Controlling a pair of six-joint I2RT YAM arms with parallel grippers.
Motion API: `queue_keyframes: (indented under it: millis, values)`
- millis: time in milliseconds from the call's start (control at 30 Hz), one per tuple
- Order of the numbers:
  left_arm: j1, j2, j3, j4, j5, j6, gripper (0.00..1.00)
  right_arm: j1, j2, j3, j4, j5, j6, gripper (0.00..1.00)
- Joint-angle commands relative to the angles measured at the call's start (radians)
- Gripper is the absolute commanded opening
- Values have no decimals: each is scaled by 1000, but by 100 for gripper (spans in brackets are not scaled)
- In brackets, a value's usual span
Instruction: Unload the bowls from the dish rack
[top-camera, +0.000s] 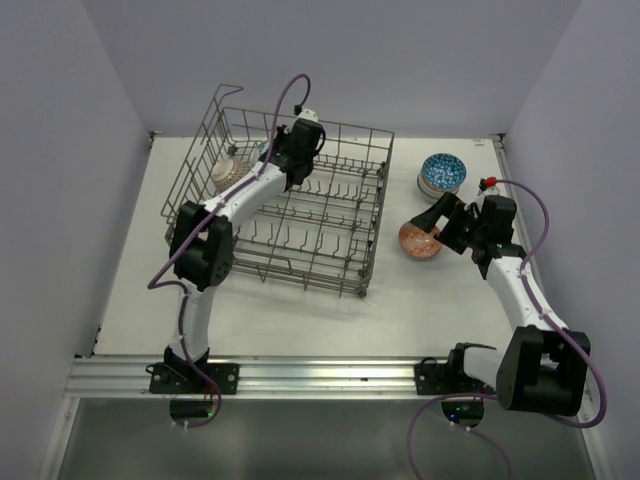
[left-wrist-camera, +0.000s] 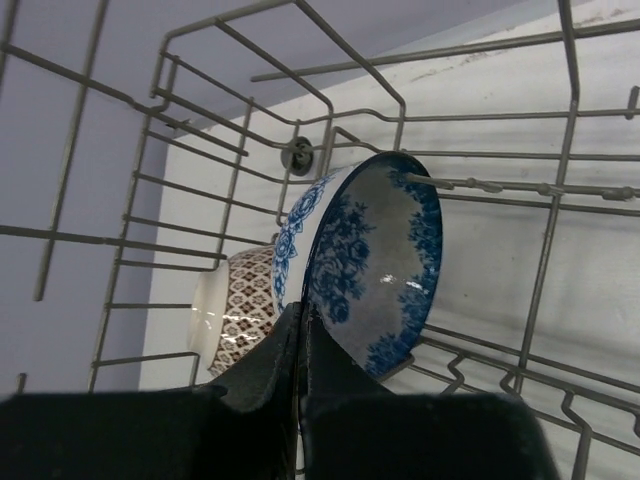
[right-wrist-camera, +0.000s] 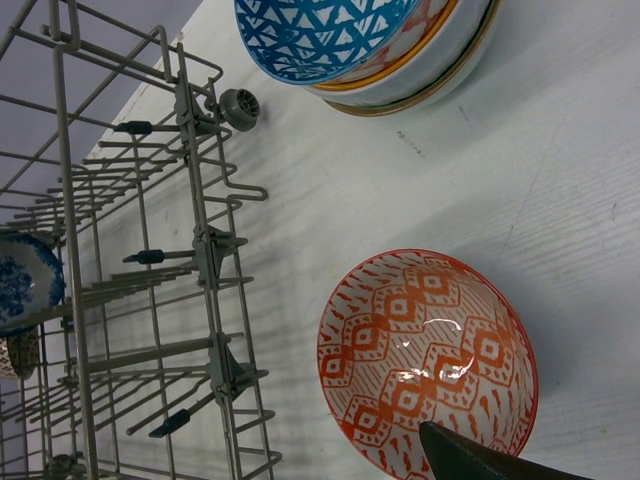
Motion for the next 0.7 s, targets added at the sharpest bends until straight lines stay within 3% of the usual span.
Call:
queue_keyframes:
  millis: [0,133,167,300,433,567,667]
  values:
    - [-14,-128,-23,166,-233,130,0,1,-21,-3,24,-7,-11,98]
    - [-59,-169,-92,368,-320,326,0,1,-13,-2,27,-8,-11,98]
    - [-76,-171,-107,484,-337,409,0,3,-13,-2,26,-8,-9,99]
    - [-99,-185,-144,550,-371,465,0,1,-16,-2,26,-7,-12,99]
    - [-113,-208,-123,433,-353,379,0,3,-18,-2,22,-8,-14,99]
    - [-129,-240,-54,127,-266,153,0,1,-24,9,12,-7,-23,99]
    - [-129,-289,-78,30,-198,59,0,1,-28,12,1,-2,-29,99]
